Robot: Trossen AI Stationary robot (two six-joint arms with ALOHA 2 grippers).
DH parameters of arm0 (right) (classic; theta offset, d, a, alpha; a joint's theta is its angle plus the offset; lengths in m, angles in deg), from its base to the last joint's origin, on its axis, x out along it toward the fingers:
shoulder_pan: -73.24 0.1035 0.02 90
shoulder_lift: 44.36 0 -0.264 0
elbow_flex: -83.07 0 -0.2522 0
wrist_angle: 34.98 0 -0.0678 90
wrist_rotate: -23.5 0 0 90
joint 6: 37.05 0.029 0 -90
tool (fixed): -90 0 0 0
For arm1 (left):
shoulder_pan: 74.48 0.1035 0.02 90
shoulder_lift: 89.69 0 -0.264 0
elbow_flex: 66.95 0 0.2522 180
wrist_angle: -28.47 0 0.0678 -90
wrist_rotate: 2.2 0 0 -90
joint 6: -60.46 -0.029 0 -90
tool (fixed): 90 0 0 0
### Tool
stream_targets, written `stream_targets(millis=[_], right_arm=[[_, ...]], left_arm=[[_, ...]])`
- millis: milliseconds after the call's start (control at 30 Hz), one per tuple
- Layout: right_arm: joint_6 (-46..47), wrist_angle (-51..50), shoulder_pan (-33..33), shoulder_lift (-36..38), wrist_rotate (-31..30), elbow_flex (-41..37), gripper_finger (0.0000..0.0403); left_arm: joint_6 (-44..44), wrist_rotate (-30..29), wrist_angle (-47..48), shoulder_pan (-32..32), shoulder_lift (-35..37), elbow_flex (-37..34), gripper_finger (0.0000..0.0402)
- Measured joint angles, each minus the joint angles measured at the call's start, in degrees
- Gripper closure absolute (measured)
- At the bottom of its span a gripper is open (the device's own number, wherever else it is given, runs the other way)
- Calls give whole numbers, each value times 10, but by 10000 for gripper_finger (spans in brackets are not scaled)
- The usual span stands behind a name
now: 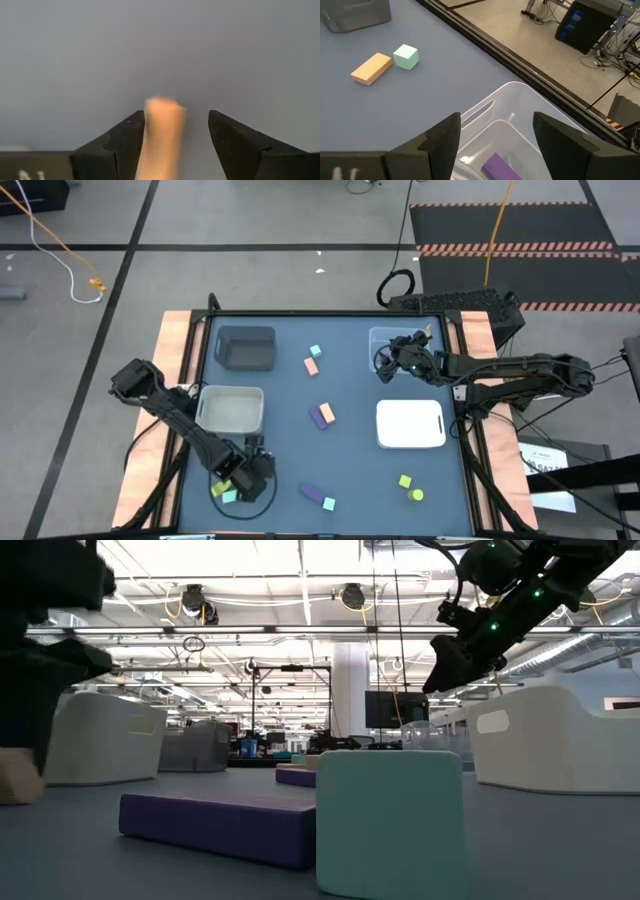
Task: Sort & place blocks by color
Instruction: Put the bottom left brown block into the black bin
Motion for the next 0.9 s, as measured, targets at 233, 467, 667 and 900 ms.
stream_targets(millis=[233, 467, 667, 900], right_arm=[[3, 0, 0, 0, 0, 0, 163], [4, 0, 0, 0, 0, 0, 163], [4, 0, 0, 0, 0, 0, 163], [4, 0, 0, 0, 0, 0, 163]], left_arm=[[9, -16, 19, -1, 22, 1, 178], [-11, -14, 38, -4, 2, 1, 178], [-13, -21, 50, -4, -20, 3, 179], [29, -23, 18, 0, -24, 3, 278]])
